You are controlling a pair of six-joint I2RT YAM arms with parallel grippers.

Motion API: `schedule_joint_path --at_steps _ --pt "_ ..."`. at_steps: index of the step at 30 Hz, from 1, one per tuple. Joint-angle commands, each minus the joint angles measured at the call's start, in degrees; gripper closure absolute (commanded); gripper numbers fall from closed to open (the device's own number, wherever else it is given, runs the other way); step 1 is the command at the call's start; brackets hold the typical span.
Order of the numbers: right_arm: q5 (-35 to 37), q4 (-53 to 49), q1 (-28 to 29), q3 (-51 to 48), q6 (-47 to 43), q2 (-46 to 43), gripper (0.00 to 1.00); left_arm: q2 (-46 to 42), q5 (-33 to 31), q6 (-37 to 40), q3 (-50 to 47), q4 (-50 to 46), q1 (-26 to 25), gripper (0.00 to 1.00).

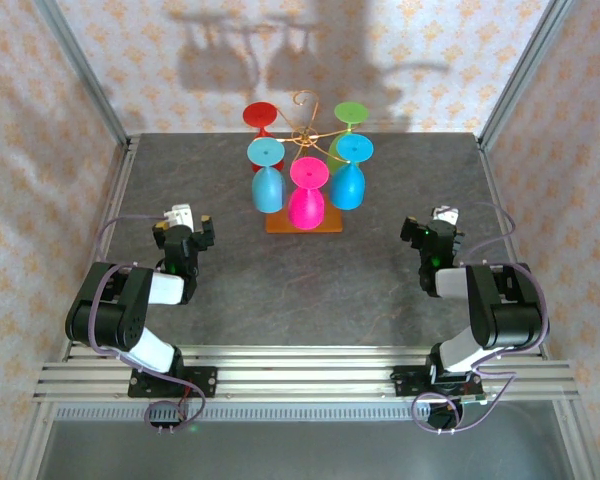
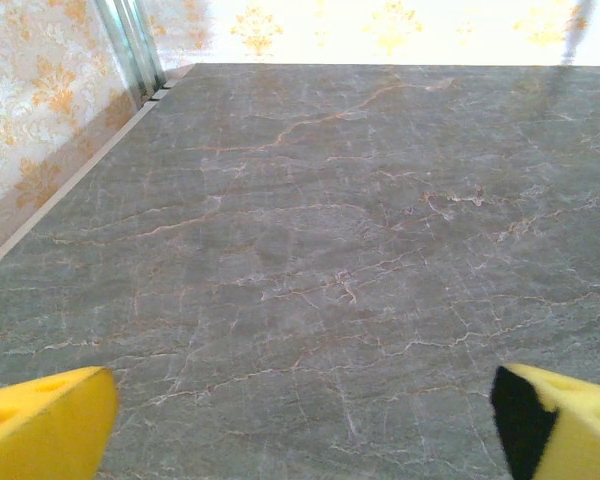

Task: Take the wine glass off the wine glass rack

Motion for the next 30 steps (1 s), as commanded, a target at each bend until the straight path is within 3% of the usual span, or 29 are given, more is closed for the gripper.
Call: schedule_joint_path --at_steps 1,2,4,5,8,14,17,21,25,30 --pt "0.5 1.0 0.1 0.9 -0.8 -0.8 0.01 -0.6 -1.8 -0.4 0.4 0.3 0.4 0.29" --pt "0.8 -2.5 0.1 1.9 -0.5 -2.7 0.01 -1.4 -3.5 -0.6 0.4 0.2 0.3 0.38" --pt "3.1 -14.3 -0.1 6.2 1.5 -6.8 0.02 -5.8 -5.6 -0.8 1.3 -5.3 -0.3 0.4" --pt "2.9 -18.8 -0.6 8.5 2.5 -8.2 0.08 -8.6 -6.4 -0.6 2.6 -9.8 -0.7 0.45" --pt "-1.1 -27.2 -0.9 11.2 4.7 -12.7 0.1 -16.1 -10.0 -2.5 6.9 -23.1 -1.5 0.48" --pt "-9.2 -48.0 -1.2 22.5 12.9 -20.7 0.17 -26.2 -5.0 -11.8 18.3 -49.3 -2.3 0.52" --pt "-16.7 -53.6 -1.2 27.1 16.4 -24.6 0.21 -28.2 -0.1 -16.5 24.7 -60.2 -2.6 0.52" --pt "-29.2 -57.6 -1.3 33.2 20.7 -26.4 0.28 -26.3 6.9 -21.4 34.4 -73.5 -4.2 0.62" --pt "-40.6 -58.6 -1.3 40.2 26.8 -24.1 0.36 -26.2 7.2 -21.3 40.4 -81.0 -7.0 0.63" --pt "-48.7 -57.0 -1.2 46.3 34.1 -21.2 0.28 -28.7 12.8 -20.0 43.4 -84.3 -7.2 0.62"
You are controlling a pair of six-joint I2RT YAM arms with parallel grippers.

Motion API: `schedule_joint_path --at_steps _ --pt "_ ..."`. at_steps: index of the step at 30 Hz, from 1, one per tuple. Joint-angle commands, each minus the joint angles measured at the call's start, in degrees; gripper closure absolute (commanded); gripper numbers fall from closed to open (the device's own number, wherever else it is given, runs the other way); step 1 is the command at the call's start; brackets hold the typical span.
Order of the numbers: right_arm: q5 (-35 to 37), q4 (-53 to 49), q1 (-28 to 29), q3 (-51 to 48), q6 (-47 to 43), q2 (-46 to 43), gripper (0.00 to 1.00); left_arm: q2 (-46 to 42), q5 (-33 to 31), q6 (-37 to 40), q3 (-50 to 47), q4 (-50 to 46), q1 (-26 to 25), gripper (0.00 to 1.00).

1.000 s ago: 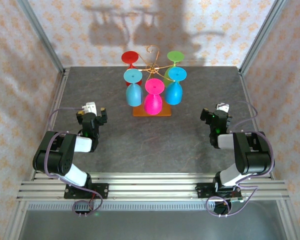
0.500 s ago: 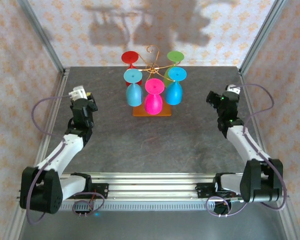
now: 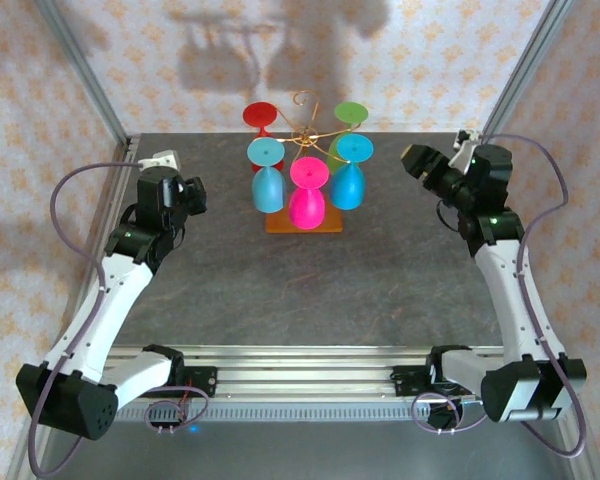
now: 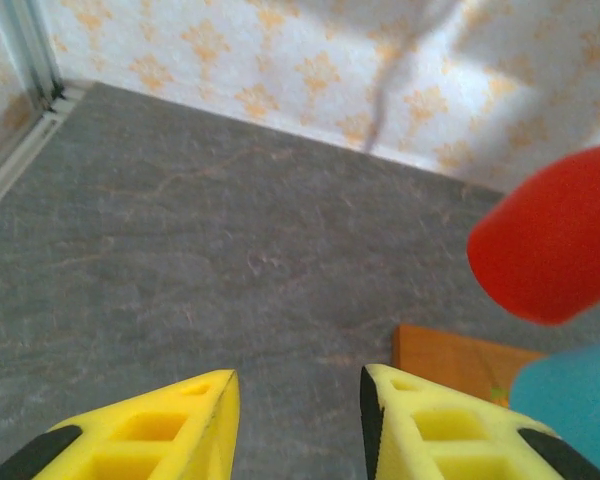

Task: Take the wine glass off the wine glass rack

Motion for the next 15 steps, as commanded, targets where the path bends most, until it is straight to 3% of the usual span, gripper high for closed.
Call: schedule_joint_path --at_steps 1,7,11,15 --pt "-10.3 1.4 -0.3 2.9 8.6 1.5 0.24 -2.2 5.3 -0.3 2.9 -7.5 -0.3 0.61" --pt "-14.7 5.4 2.2 5.1 13.9 5.5 0.24 -3.2 8.6 -0.1 4.0 -8.8 -0.6 0.61" --pt "-15.1 6.6 4.5 6.0 14.9 7.3 0.37 -3.2 9.0 -0.3 4.1 -8.9 -0.7 0.61" --pt "-15.6 8.0 5.4 6.1 16.6 8.6 0.41 -3.4 9.2 -0.5 3.8 -7.8 -0.7 0.61"
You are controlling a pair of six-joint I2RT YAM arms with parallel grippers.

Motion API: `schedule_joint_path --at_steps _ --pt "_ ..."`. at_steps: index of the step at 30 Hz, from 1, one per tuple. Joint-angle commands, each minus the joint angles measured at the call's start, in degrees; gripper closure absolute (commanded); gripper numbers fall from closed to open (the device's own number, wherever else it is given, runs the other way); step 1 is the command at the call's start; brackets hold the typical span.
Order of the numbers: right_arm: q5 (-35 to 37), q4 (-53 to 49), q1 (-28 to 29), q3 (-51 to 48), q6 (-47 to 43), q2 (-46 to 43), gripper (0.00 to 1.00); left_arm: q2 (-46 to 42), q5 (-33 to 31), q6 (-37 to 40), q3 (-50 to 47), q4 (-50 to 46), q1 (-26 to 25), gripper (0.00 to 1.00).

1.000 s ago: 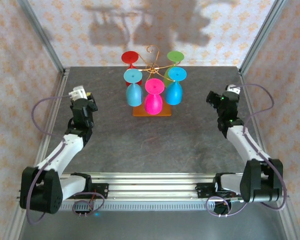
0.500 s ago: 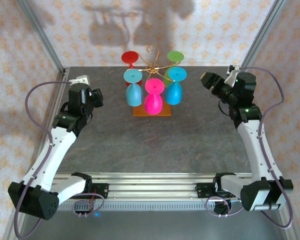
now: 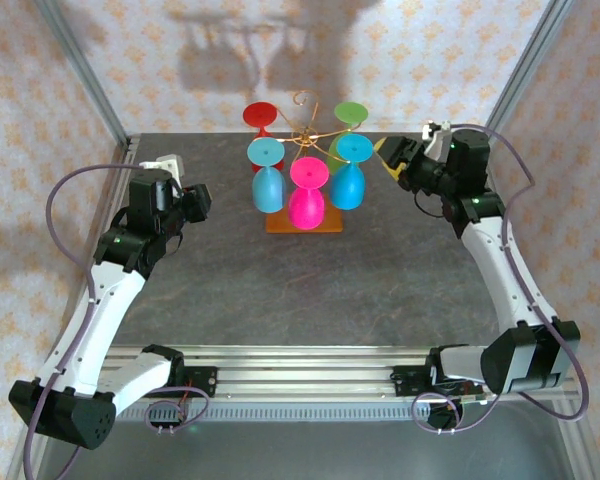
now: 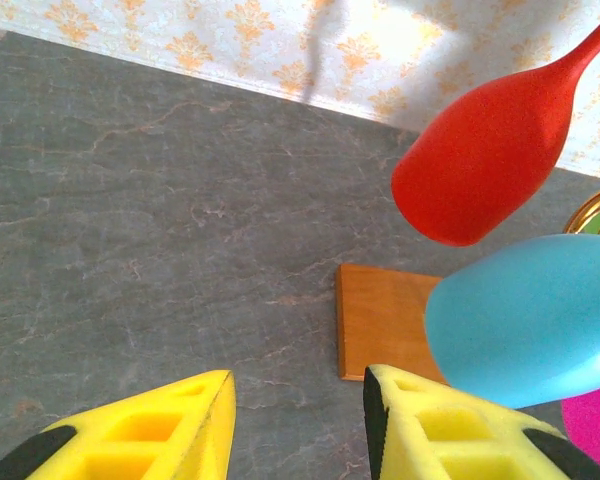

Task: Take the wine glass off the wine glass rack

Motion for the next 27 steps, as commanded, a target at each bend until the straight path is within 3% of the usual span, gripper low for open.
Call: schedule_joint_path --at_steps 1,6,10,27 --pt "-2.1 4.4 0.4 2.0 2.7 0.3 0.41 -0.9 0.7 -0.4 1.0 -0.6 -0.6 0.61" --pt "-3.0 6.4 0.9 1.8 4.4 0.9 0.42 -1.0 0.1 -0.7 1.1 0.0 -0.6 0.61" --pt "-4.1 8.4 1.0 1.7 6.3 2.2 0.55 -1.3 -0.7 -0.8 1.0 0.4 -0.6 0.61" --pt "-5.9 9.5 1.6 2.3 7.4 4.0 0.69 -2.0 -1.3 -1.0 0.5 0.7 -0.7 0.62"
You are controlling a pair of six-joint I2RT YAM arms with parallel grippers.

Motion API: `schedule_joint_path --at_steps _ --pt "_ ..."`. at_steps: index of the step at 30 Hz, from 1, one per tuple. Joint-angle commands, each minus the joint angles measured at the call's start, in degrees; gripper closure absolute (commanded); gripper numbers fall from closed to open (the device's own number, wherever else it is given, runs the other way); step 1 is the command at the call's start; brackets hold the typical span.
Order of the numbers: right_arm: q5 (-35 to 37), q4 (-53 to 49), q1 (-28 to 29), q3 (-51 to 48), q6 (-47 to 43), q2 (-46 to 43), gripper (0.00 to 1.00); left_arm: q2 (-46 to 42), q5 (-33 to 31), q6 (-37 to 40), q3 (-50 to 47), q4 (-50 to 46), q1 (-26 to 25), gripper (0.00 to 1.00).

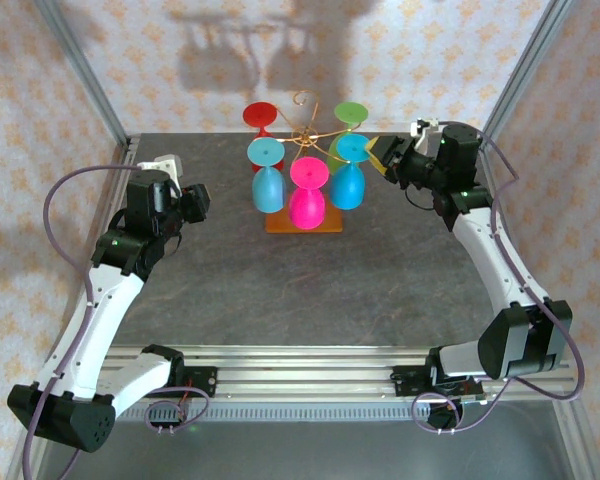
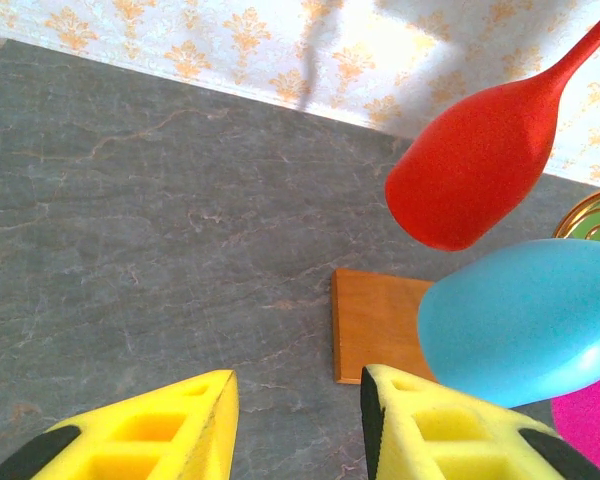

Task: Take the wine glass off the wine glass rack

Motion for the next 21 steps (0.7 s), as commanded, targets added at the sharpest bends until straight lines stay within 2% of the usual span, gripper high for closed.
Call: schedule_joint_path --at_steps 1,5,11,18,21 --pt "-1.5 3.0 0.4 1.9 0.4 -0.2 0.7 -1.1 -1.3 -0.8 0.4 0.6 -0.6 0.62" --pt "-1.9 3.3 0.4 1.9 1.0 0.0 0.7 -1.1 -1.5 -0.8 0.3 0.6 -0.6 0.62" --pt "-2.6 3.9 0.5 2.0 1.9 0.3 0.76 -1.9 -2.5 -0.8 -0.3 1.2 -0.6 0.62" --pt "-3.2 3.8 0.5 2.5 2.8 0.9 0.96 -2.5 -3.8 -0.5 -0.5 0.9 -0.6 0.62" --pt "-3.5 4.1 0.6 2.5 3.8 0.9 1.0 -2.7 -3.8 -0.6 -0.6 0.9 -0.7 0.62"
